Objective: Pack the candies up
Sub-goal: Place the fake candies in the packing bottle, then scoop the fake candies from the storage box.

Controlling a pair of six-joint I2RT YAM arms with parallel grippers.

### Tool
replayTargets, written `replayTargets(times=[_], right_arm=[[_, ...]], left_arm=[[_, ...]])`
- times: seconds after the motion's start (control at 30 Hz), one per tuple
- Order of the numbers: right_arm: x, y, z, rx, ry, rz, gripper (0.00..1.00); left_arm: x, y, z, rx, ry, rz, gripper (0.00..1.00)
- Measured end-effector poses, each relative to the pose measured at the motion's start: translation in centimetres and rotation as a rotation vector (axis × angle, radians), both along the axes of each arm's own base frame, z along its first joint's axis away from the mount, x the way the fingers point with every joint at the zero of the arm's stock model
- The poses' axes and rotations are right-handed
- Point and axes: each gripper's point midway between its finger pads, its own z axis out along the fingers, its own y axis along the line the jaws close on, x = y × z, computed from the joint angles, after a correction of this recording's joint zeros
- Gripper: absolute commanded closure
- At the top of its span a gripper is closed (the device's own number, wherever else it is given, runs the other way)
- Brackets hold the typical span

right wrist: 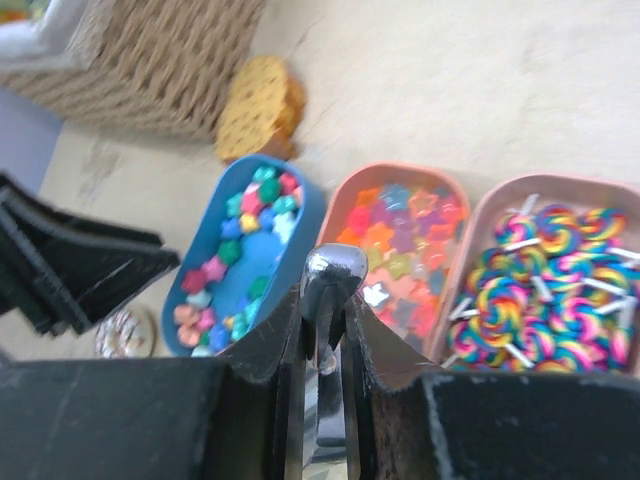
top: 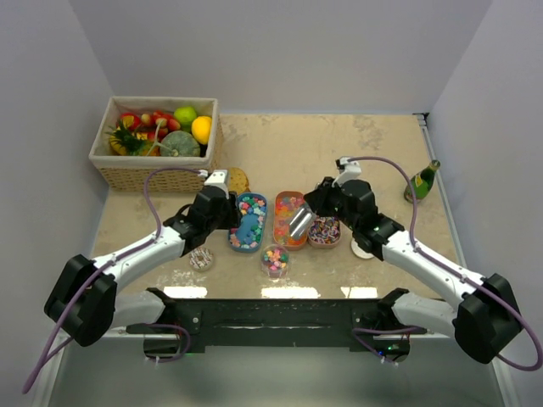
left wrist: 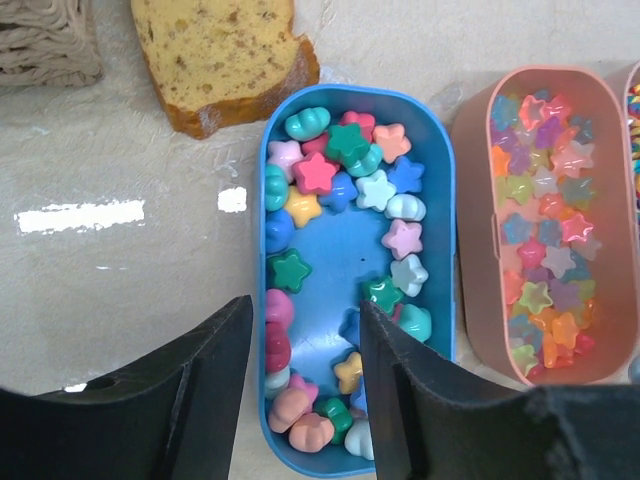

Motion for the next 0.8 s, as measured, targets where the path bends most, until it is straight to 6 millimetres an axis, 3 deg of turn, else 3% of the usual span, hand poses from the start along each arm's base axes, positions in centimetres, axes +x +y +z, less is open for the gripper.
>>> replayTargets(times=[0.17, 0.27, 0.4, 0.6, 0.8], right_arm=[[2.6, -4.2, 1.9, -0.032, -0.042, -0.199, 1.00], [4.2, -7.8, 3.1, -0.052, -0.067, -0.346, 1.00], [5.2, -11.0, 3.4, -0.110, -0.084, -0.486, 1.00], [5.7, -11.8, 2.6, -0.169, -0.093, -0.516, 1.00], [5.8, -12.0, 1.2, -0.220, -0.091, -0.503, 1.00]], left_arm=[[0.1, -2.3, 2.0, -0.026, -0.042, -0.058, 0.48], [0.4, -4.7, 3.8, -0.060, -0.090, -0.112, 0.48], [1.7, -9.0, 5.6, -0.108, -0.137, -0.206, 0.48], [3.0, -14.4, 4.6, -0.127, -0.124, -0.324, 0.46], [3.2, -17.6, 3.0, -0.125, -0.099, -0.415, 0.43]])
